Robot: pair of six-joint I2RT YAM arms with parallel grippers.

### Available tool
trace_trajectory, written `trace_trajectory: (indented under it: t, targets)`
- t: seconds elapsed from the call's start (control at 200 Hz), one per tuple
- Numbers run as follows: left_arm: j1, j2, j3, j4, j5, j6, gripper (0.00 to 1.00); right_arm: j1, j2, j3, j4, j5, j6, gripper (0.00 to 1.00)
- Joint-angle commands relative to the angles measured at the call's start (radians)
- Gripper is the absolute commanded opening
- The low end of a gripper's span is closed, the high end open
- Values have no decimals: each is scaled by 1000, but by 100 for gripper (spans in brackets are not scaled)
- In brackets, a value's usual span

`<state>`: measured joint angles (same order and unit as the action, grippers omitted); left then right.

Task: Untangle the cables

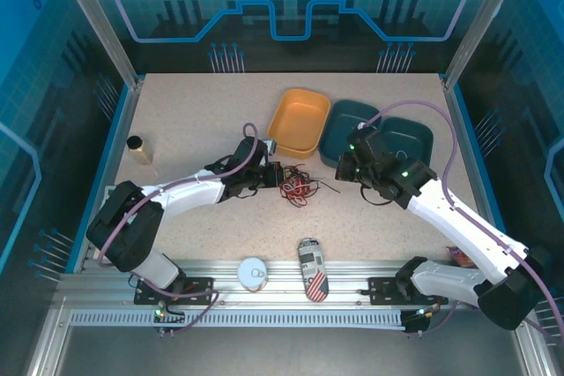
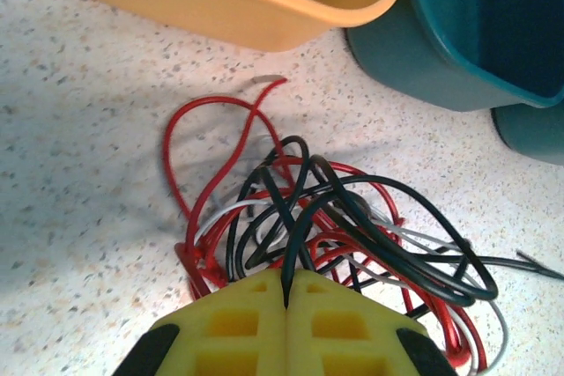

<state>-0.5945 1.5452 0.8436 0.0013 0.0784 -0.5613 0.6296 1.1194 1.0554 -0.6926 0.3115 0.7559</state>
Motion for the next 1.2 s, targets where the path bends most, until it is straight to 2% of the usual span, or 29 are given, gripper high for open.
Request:
trace_trajectory:
  t: [0.0,0.205,0.52,0.816,1.196]
  targets:
    - [18,-55,-38,-45,-44,-28,0,-13,-25,41,-63,55,-19,0]
    - [61,-125,-102,-63,-68,-40,0,-14,-36,76,-82,61,-53,0]
    - [96,-190,-143,-88,-82,-34,0,-12,-30,141,-74,-6,-84,0]
    - [102,-171,-139,-70,-67,-40,0,-13,-48,248,-61,-136,-126,0]
    - [103,-163,-142,-66,-74,-46,0,-13,-8,402,-117,-199,-173,0]
